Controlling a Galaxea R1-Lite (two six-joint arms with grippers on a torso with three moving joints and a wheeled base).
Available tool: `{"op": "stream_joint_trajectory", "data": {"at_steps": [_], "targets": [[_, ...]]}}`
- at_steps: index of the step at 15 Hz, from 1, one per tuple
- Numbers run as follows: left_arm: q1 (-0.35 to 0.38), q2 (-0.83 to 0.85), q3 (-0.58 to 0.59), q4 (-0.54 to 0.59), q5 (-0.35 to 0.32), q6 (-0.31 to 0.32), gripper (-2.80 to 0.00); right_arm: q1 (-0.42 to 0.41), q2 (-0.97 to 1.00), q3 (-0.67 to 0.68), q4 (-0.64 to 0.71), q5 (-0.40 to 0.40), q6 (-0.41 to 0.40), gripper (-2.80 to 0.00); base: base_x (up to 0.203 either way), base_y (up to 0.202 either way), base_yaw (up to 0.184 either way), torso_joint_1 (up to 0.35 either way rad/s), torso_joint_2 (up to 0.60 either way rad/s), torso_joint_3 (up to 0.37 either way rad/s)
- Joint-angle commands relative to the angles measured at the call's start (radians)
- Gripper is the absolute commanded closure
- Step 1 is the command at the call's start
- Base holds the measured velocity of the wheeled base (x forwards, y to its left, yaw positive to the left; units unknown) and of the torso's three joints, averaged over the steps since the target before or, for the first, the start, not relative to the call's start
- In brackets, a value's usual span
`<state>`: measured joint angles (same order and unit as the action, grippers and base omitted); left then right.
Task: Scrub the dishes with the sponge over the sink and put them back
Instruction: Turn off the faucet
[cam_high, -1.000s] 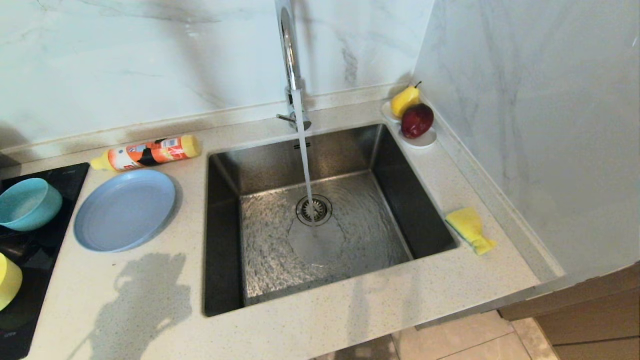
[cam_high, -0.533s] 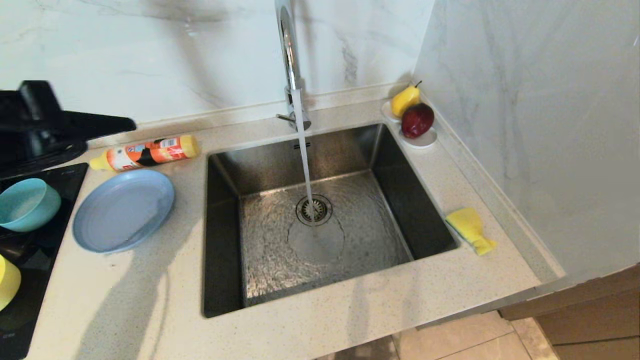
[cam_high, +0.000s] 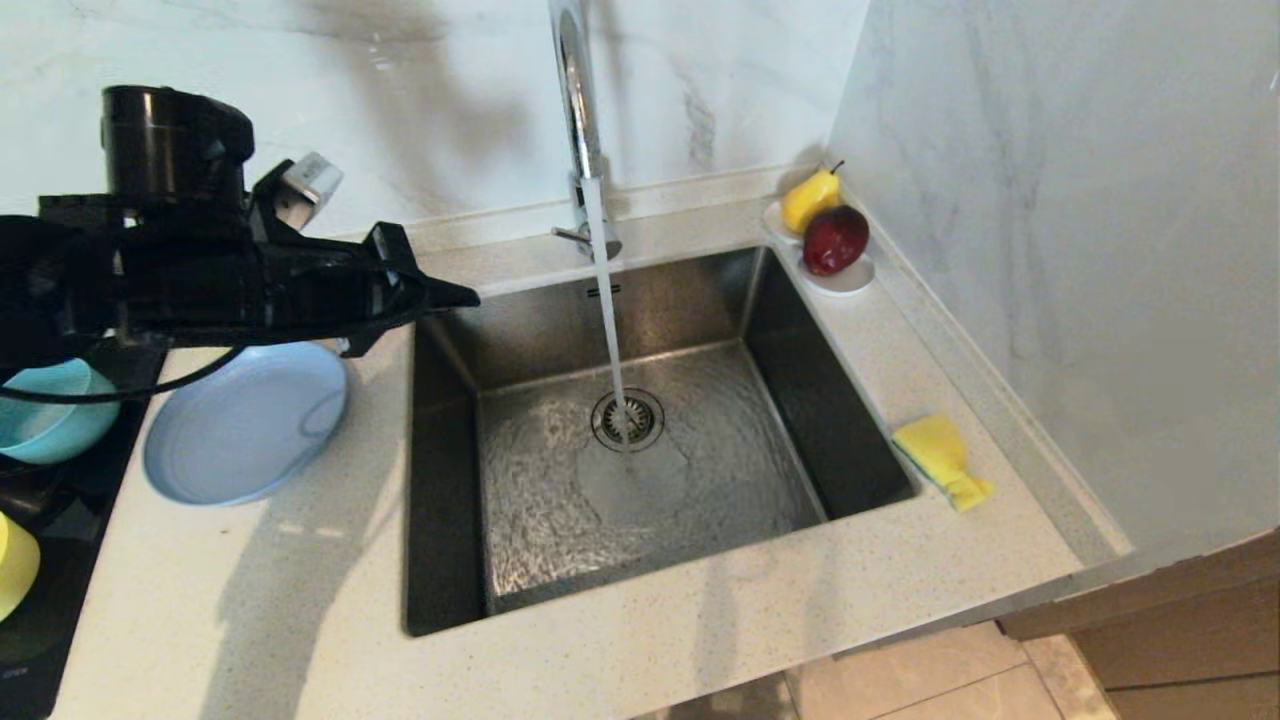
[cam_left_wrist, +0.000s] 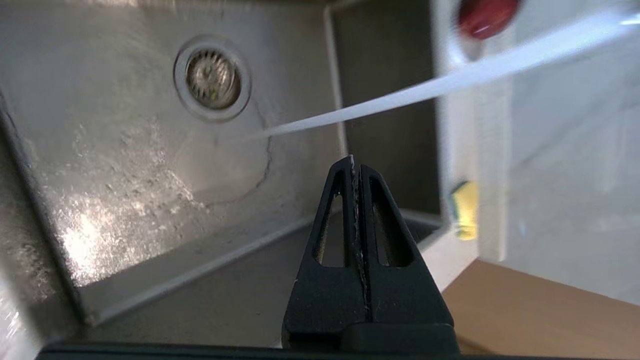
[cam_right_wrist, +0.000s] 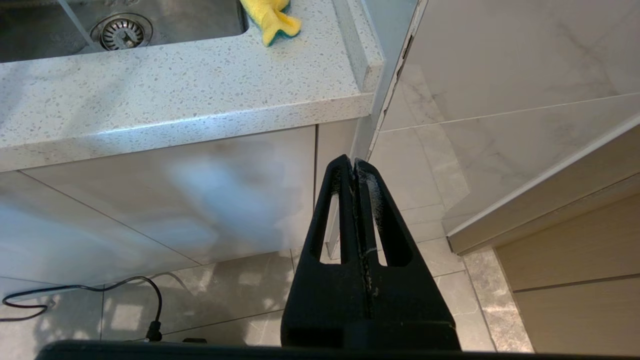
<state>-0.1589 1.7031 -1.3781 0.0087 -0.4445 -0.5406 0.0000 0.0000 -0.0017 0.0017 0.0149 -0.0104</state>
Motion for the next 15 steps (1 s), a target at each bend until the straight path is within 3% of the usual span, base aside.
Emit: {"op": "stream_joint_trajectory", "data": {"at_steps": [1, 5, 8, 15], "targets": [[-0.009, 0.077, -0.006, -0.005, -0.004, -0.031, 0.00, 0.000, 0.002, 0.000, 0.000, 0.000, 0.000, 0.00, 0.000, 0.000, 0.000, 0.000, 0.00, 0.000], [-0.017, 0.128, -0.013, -0.051, -0.006, -0.099, 0.00, 0.000, 0.002, 0.000, 0.000, 0.000, 0.000, 0.00, 0.000, 0.000, 0.000, 0.000, 0.00, 0.000], [-0.023, 0.139, -0.016, -0.053, -0.068, -0.120, 0.00, 0.000, 0.002, 0.000, 0.000, 0.000, 0.000, 0.00, 0.000, 0.000, 0.000, 0.000, 0.00, 0.000], [-0.053, 0.193, -0.035, -0.171, -0.070, -0.194, 0.00, 0.000, 0.002, 0.000, 0.000, 0.000, 0.000, 0.00, 0.000, 0.000, 0.000, 0.000, 0.00, 0.000]]}}
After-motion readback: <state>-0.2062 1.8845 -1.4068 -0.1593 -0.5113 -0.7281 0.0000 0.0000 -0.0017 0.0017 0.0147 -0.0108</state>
